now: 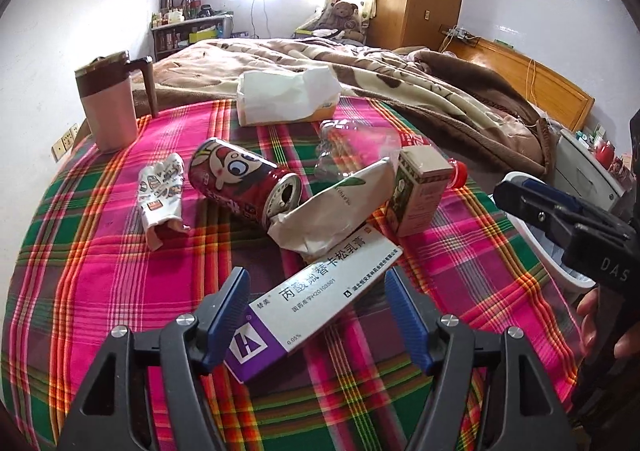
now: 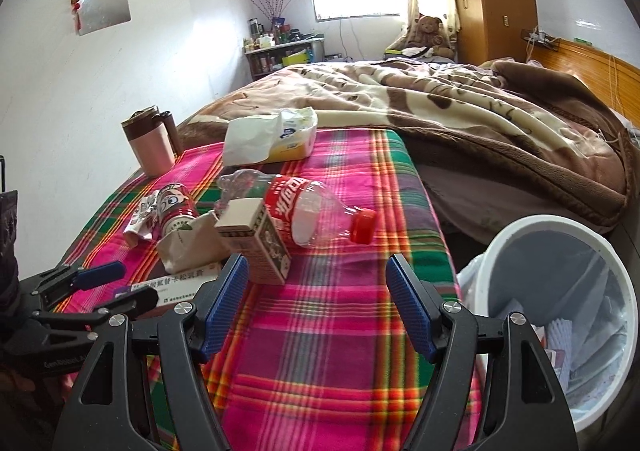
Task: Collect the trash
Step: 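Move both tools back over the remaining items on the bedspread, then grasp the white-purple ointment box with the left tool while the right tool grasps the small beige carton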
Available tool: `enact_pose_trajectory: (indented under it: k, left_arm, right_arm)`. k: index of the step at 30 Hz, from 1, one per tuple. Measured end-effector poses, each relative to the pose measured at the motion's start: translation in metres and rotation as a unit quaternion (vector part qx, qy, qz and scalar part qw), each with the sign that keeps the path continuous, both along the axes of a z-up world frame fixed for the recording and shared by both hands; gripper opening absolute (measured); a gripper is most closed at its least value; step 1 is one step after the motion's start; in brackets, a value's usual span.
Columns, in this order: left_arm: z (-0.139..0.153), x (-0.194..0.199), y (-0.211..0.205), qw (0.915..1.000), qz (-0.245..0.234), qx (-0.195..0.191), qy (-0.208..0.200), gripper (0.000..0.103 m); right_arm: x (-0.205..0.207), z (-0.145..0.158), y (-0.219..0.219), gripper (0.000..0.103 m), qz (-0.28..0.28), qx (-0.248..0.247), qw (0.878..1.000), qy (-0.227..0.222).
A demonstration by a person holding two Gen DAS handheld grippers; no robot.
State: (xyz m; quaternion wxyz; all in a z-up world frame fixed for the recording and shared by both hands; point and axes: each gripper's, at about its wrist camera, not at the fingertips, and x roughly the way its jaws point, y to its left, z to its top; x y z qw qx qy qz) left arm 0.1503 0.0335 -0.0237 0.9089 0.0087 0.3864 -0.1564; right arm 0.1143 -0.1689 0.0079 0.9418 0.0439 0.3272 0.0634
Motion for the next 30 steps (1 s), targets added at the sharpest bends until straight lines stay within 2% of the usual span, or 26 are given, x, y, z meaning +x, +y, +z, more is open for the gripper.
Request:
enact_pose_trajectory:
  k: [3, 5, 12, 14, 16, 18, 22, 26, 30]
  left_arm:
    - [-0.006, 0.006, -0.003, 0.9997, -0.019, -0.007, 0.017, 0.073]
    - [-0.007, 0.006, -0.006, 0.9996, -0.025, 0.006, 0.014, 0.075]
    - [-0.017, 0.015, -0.015, 0.9983, -0.035, 0.036, 0.031, 0.075]
    - [-0.018, 0.015, -0.014, 0.9983, -0.035, 0.033, 0.034, 0.075]
    - [-0.017, 0.015, -0.01, 0.9986, -0.029, 0.028, 0.035, 0.074]
    - [-0.017, 0.014, -0.006, 0.9987, -0.025, 0.019, 0.04, 0.066]
    - [-0.017, 0.012, -0.002, 0.9991, -0.019, 0.012, 0.037, 0.061]
    - [-0.015, 0.007, 0.004, 0.9995, 0.005, 0.011, 0.029, 0.054]
    - [-0.015, 0.003, 0.013, 0.9986, 0.046, 0.01, 0.026, 0.054]
  right_arm:
    - [0.004, 0.001, 0.008, 0.073, 0.005, -0.003, 1.0, -0.001]
    - [0.006, 0.001, 0.011, 0.073, 0.006, -0.005, 1.0, 0.0]
    - [0.013, -0.005, 0.022, 0.073, 0.013, -0.006, 1.0, 0.011]
    - [0.015, -0.007, 0.025, 0.073, 0.017, -0.008, 1.0, 0.015]
    - [0.018, -0.008, 0.028, 0.073, 0.021, -0.009, 1.0, 0.016]
    - [0.021, -0.01, 0.031, 0.073, 0.024, -0.011, 0.999, 0.019]
    - [0.027, -0.014, 0.036, 0.073, 0.024, -0.01, 0.999, 0.026]
    - [0.032, -0.018, 0.04, 0.073, 0.02, -0.012, 0.999, 0.035]
    - [0.034, -0.02, 0.041, 0.073, 0.01, -0.01, 0.999, 0.036]
